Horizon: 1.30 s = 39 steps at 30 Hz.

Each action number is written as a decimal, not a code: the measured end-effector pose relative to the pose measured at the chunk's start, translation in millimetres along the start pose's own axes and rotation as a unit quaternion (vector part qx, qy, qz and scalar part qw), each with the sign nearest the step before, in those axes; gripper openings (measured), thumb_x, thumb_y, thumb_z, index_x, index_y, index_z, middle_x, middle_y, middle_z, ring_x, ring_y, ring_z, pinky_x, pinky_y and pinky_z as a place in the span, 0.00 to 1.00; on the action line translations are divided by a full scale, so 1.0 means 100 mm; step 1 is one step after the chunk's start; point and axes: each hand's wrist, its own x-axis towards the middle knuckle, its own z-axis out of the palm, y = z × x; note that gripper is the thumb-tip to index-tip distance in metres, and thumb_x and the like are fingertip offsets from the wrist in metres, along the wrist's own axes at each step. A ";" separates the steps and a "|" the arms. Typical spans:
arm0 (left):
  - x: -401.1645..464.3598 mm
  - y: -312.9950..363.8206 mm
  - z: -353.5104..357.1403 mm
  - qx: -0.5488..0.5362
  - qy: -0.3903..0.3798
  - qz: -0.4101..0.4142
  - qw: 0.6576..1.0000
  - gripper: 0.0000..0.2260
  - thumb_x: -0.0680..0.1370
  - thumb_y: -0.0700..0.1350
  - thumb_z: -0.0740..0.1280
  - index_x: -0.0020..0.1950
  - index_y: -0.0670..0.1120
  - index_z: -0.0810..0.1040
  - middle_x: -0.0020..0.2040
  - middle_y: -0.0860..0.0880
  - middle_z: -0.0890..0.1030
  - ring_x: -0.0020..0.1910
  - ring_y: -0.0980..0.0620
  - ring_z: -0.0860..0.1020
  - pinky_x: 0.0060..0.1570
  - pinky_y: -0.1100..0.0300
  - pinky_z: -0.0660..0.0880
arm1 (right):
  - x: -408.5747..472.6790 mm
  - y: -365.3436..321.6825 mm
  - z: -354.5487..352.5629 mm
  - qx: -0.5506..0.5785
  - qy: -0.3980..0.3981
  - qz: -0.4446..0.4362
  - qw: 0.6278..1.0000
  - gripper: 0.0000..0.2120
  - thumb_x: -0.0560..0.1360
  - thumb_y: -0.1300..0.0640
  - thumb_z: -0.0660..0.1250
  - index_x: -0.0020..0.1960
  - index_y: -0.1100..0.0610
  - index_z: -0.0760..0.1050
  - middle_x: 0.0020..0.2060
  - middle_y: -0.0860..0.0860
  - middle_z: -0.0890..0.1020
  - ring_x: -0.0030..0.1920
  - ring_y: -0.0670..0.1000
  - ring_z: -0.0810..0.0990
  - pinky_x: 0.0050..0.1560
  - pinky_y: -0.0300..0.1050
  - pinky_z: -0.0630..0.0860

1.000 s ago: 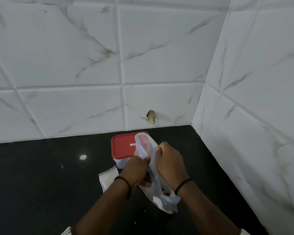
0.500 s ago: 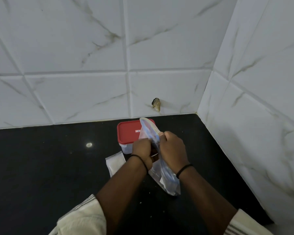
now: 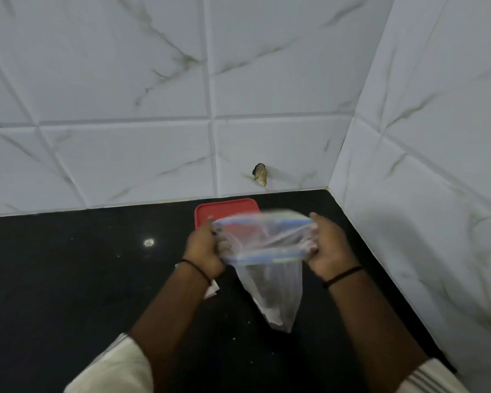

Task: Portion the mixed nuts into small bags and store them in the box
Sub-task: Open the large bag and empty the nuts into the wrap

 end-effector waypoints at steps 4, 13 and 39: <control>-0.10 0.19 0.03 -0.013 0.010 0.000 1.000 0.15 0.82 0.53 0.58 0.65 0.51 0.76 0.48 0.53 0.83 0.27 0.56 0.71 0.54 0.62 0.78 | 0.09 0.06 -0.20 0.030 -0.030 0.069 0.997 0.12 0.80 0.53 0.61 0.42 0.58 0.76 0.34 0.56 0.80 0.34 0.53 0.80 0.30 0.42 0.79; 0.06 0.13 0.05 0.164 0.049 0.029 0.985 0.15 0.81 0.51 0.62 0.42 0.42 0.78 0.28 0.45 0.80 0.25 0.51 0.78 0.30 0.59 0.76 | 0.22 -0.07 -0.36 -0.594 0.049 -0.156 0.788 0.13 0.78 0.57 0.59 0.36 0.59 0.74 0.36 0.56 0.78 0.45 0.63 0.78 0.42 0.50 0.72; -0.07 -0.02 0.11 0.804 0.055 0.109 0.583 0.18 0.76 0.62 0.65 0.41 0.48 0.72 0.30 0.50 0.79 0.24 0.56 0.77 0.30 0.64 0.76 | 0.22 -0.01 0.00 -0.649 0.119 -0.291 0.693 0.10 0.84 0.51 0.54 0.53 0.57 0.67 0.38 0.51 0.77 0.39 0.50 0.77 0.36 0.43 0.71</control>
